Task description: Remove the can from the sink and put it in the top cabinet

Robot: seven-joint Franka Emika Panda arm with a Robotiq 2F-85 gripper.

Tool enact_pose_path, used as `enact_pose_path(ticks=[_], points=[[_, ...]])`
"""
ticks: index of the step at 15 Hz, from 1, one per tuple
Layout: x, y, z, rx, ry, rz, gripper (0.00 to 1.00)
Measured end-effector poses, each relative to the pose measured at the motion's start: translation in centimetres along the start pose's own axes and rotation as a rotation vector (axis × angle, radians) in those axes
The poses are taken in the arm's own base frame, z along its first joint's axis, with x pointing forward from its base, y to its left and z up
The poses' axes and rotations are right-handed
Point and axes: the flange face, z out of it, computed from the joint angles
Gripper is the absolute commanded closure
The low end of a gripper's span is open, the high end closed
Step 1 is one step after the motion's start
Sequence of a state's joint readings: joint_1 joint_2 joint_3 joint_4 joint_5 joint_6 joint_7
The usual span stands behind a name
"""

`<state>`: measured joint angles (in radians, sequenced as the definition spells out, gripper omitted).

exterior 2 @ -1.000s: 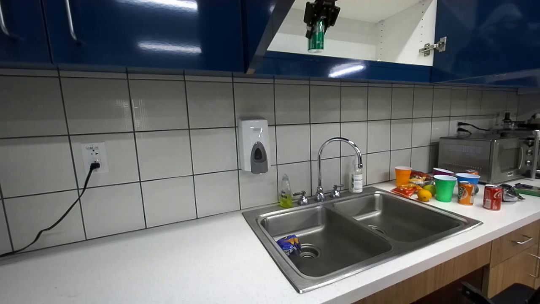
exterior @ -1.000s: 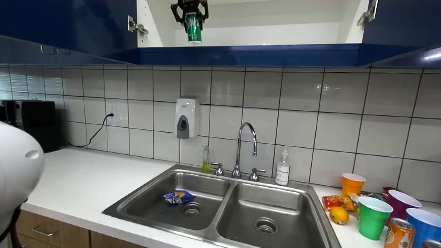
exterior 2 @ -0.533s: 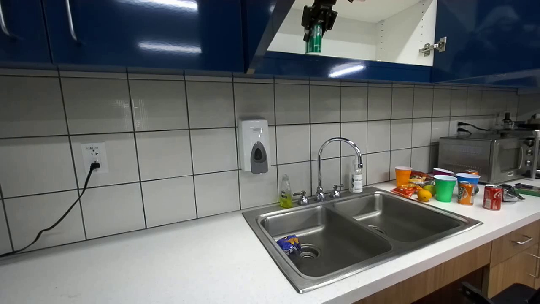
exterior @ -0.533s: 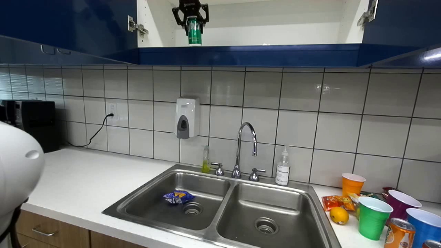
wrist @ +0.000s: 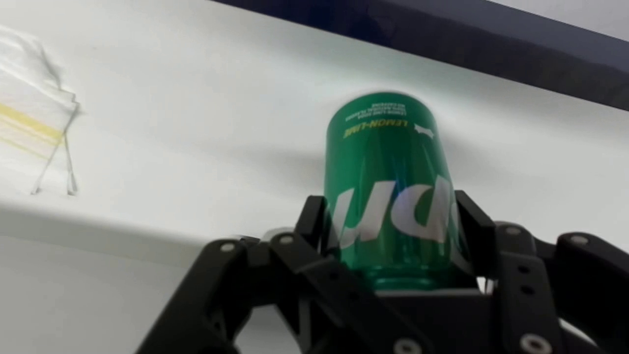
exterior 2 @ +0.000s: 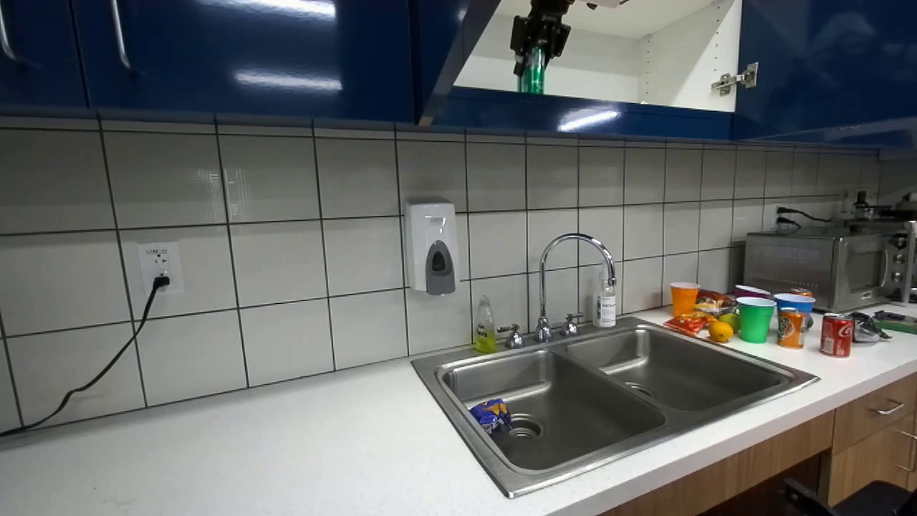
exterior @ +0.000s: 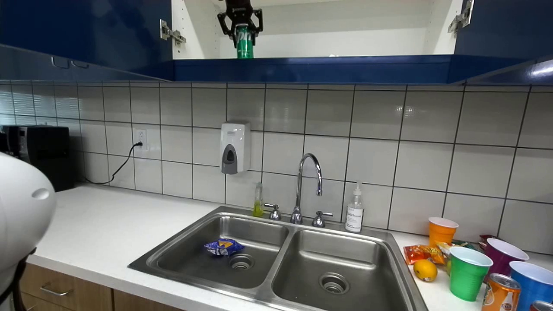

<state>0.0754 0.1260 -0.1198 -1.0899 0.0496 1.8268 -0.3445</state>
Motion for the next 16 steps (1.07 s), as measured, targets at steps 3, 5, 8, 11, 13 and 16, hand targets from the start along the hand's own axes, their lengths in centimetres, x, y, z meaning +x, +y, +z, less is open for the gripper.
enact_pose_path(ticks=[3,5,8,11,13,16], points=[[0.2,0.2,0.2,0.004,0.001,0.004,0.6],[0.3,0.4,0.3,0.001,0.001,0.006,0.1],[0.5,0.5,0.5,-0.001,-0.002,0.006,0.0],[0.6,0.7,0.9,0.002,-0.006,0.002,0.0],[0.7,0.8,1.0,0.007,-0.003,0.001,0.0],[0.7,0.8,1.1,0.018,0.001,-0.006,0.0]])
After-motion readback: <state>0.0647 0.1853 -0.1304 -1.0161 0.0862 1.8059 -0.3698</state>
